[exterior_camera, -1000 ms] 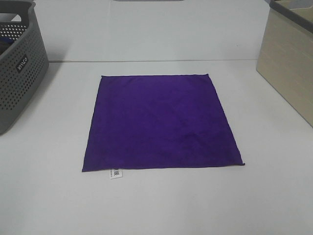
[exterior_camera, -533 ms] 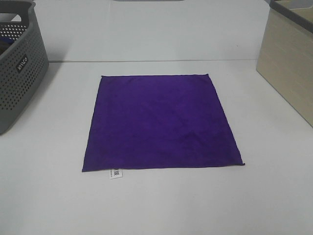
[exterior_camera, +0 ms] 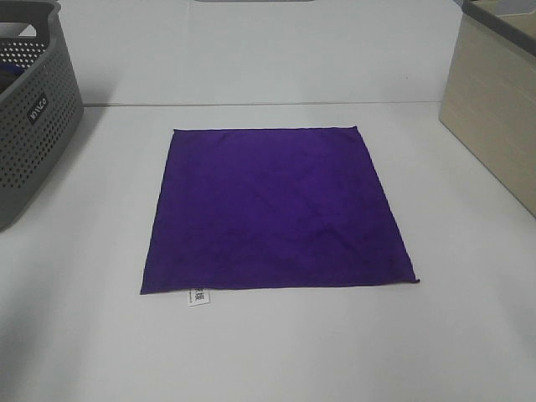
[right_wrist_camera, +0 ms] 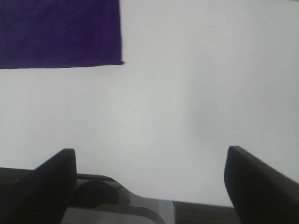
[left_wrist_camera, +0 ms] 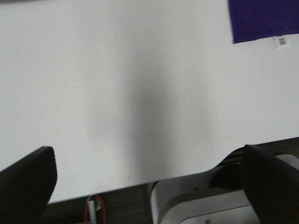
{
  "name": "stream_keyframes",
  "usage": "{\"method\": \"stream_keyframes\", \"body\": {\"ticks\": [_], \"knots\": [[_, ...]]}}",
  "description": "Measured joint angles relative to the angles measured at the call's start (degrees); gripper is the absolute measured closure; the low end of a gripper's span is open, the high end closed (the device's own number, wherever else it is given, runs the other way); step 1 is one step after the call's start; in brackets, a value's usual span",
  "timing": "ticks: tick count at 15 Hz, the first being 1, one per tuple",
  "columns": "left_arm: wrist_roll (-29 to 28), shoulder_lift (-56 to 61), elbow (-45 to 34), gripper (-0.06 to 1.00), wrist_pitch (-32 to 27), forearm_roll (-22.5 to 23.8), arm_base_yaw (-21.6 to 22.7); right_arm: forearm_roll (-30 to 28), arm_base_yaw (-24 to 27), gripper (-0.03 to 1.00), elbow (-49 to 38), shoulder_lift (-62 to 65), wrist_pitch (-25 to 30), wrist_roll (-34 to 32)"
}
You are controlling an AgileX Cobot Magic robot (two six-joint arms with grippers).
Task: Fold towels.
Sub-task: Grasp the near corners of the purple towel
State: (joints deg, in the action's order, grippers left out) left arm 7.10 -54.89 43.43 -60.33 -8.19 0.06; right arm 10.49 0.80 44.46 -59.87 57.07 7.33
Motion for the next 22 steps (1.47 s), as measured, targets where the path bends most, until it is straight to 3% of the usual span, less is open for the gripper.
{"method": "stream_keyframes", "body": {"ticks": [3,5,7,9,13,16,17,22], "knots": [[10.8,-17.7,0.0,-0.04,12.5,-15.0,-0.2,18.1,0.0,0.14,0.0,-11.4,-6.5,16.2],[14.8,-28.5,0.0,-0.04,17.8,-20.6,-2.3,23.6,0.0,0.14,0.0,-17.6,-11.9,21.4],[15.8,-36.8,0.9,-0.04,23.1,-22.2,-6.4,24.2,0.0,0.14,0.0,-22.9,-15.4,23.4],[16.0,-42.5,3.7,-0.04,24.6,-23.5,-8.6,23.4,0.0,0.14,0.1,-28.0,-15.9,23.7],[16.4,-49.4,6.5,-0.04,25.2,-24.4,-8.9,21.8,0.0,0.14,0.2,-37.9,-17.9,23.7],[18.4,-52.4,6.5,-0.04,26.2,-27.8,-8.9,21.8,0.0,0.14,2.0,-43.2,-18.7,24.3],[22.6,-53.3,7.0,-0.04,26.2,-33.1,-8.9,22.1,0.0,0.14,3.4,-45.3,-19.1,25.0],[31.8,-57.0,9.2,-0.04,26.2,-45.8,-8.9,25.3,0.0,0.14,7.5,-50.1,-19.4,29.5]]}}
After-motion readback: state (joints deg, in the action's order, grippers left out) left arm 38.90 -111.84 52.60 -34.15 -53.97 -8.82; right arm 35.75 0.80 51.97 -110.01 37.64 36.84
